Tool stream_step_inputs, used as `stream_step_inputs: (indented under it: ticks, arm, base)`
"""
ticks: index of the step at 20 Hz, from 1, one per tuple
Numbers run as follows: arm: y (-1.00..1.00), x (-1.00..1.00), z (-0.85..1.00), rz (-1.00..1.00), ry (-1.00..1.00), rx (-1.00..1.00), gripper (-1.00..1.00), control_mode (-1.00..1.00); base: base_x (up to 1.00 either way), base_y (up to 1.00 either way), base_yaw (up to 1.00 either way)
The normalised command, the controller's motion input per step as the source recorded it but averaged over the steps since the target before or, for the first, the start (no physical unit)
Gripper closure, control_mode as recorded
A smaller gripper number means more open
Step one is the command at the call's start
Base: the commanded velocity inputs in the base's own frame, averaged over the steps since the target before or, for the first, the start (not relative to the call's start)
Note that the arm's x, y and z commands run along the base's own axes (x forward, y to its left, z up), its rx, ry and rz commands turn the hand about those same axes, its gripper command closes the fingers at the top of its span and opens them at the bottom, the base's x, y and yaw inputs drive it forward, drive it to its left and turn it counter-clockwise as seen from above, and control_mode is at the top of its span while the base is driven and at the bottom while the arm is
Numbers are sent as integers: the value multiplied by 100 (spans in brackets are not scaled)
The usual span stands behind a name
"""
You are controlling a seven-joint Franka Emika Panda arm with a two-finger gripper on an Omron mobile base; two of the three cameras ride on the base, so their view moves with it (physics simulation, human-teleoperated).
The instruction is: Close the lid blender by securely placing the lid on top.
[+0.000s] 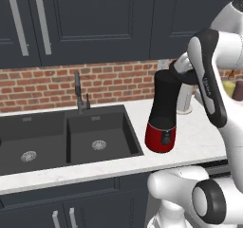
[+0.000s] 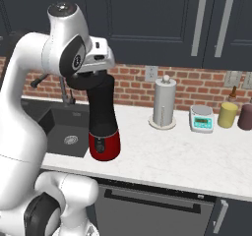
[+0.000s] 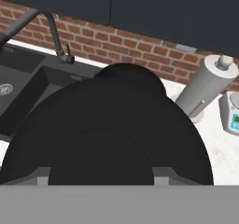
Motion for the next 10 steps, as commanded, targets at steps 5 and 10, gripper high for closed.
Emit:
stream_step_inputs:
  ticks: [5, 10]
  arm:
    - [17, 23, 0, 0, 0, 0, 100, -100]
    - [8, 24, 0, 0, 0, 0, 100, -100]
  base:
    - [0, 0, 0]
    - [0, 0, 0]
